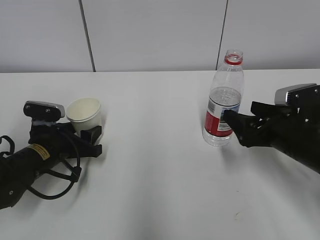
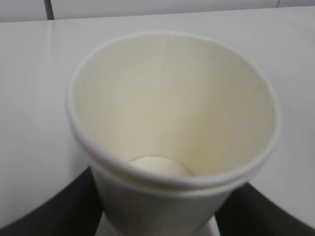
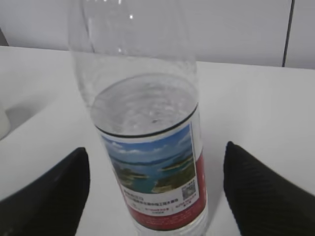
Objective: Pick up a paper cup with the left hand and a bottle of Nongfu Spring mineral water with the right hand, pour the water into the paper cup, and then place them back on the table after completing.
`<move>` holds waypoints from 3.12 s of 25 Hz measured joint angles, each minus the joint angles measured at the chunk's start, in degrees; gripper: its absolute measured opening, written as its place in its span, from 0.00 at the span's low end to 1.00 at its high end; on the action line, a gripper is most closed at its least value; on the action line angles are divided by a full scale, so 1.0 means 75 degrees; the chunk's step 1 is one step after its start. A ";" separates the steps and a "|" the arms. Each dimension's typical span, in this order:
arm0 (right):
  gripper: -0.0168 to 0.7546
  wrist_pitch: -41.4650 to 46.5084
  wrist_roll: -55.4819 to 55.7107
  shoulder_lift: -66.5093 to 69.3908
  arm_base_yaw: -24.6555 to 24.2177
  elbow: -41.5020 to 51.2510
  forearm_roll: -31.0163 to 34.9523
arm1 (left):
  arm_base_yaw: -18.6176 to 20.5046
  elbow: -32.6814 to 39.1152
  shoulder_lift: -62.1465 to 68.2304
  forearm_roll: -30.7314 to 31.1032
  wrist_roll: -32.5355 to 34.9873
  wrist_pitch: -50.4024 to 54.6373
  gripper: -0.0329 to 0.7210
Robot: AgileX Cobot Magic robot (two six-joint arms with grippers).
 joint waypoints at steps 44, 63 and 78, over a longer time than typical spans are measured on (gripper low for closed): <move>0.80 -0.0329 0.0154 0.2259 0.0493 -0.2164 -0.0024 | 0.0000 0.0000 0.0000 0.0000 0.0000 0.0000 0.60; 0.89 -0.0180 0.0187 0.2512 0.0493 -0.2859 -0.0223 | 0.0000 0.0000 0.0000 0.0000 0.0000 -0.0007 0.60; 0.59 -0.0188 0.0187 0.2530 0.0505 -0.2959 -0.0110 | 0.0000 0.0000 0.0000 0.0852 0.0000 -0.0007 0.60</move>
